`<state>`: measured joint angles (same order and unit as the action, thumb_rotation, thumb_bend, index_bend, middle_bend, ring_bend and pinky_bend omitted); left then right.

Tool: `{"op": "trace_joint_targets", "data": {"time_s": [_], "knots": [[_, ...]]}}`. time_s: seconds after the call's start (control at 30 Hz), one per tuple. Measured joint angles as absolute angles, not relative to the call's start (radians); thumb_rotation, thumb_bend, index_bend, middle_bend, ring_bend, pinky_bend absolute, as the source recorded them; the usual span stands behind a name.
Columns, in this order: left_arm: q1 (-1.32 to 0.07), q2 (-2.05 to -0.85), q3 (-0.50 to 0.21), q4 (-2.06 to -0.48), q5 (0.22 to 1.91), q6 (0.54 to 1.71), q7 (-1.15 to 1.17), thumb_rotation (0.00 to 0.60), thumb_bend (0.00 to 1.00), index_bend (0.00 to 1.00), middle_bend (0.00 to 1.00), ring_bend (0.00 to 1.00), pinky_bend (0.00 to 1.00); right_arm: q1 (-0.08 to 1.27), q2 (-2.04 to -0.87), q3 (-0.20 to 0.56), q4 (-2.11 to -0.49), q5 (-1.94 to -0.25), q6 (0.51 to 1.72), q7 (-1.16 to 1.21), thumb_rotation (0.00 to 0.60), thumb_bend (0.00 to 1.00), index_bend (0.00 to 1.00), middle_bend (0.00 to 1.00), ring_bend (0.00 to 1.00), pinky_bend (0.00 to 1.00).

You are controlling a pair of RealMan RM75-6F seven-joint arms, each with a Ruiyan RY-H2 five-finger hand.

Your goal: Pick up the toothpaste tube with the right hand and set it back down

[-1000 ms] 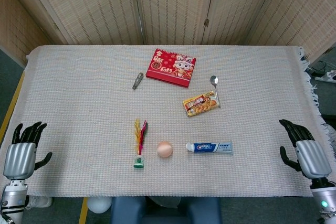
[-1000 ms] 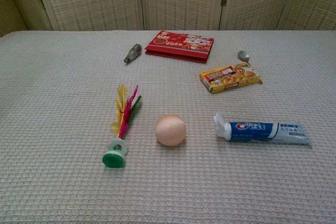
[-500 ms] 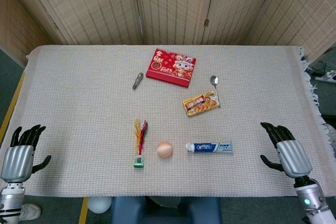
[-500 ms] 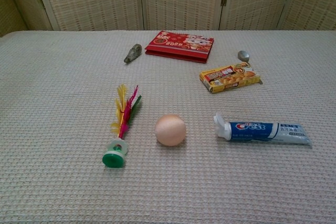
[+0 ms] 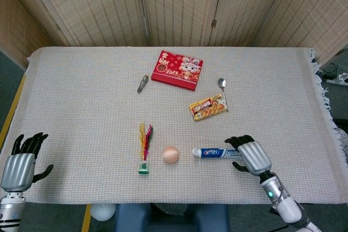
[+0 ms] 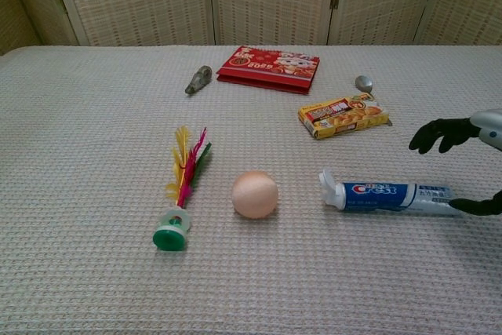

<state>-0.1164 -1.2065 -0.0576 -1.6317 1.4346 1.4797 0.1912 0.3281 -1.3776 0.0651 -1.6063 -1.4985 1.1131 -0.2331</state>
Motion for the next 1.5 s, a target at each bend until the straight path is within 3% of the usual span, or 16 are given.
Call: {"op": "trace_joint_targets", "data": {"time_s": [0.33,0.77,1.03,1.5], "knots": [[-0.11,-1.213,-0.058,-1.626,1.427,1.482,0.203,0.6,0.29,0.17,0.17,0.19,0.0,0.411,-1.472,0.075,-1.519,-1.436,1.017,-0.266,0.6,0.31,0.33,0.35,0.34,0.26],[-0.108,-1.218,-0.057,-1.612,1.418,1.472,0.198,0.6,0.29,0.17,0.17,0.19,0.0,0.471,-1.515,0.08,-1.492,-1.37,0.951,-0.3,0.6,0.45,0.36,0.37,0.36,0.29],[-0.107,-1.221,-0.056,-1.601,1.415,1.467,0.192,0.6,0.29,0.17,0.17,0.19,0.0,0.492,-1.532,0.074,-1.477,-1.327,0.929,-0.321,0.6,0.49,0.39,0.39,0.38,0.3],[-0.172,-1.201,-0.071,-1.608,1.475,1.408,0.109,0.6,0.29,0.17,0.18,0.21,0.0,0.518,-1.491,0.088,-1.519,-1.363,0.958,-0.261,0.6,0.72,0.6,0.55,0.56,0.56]]}}
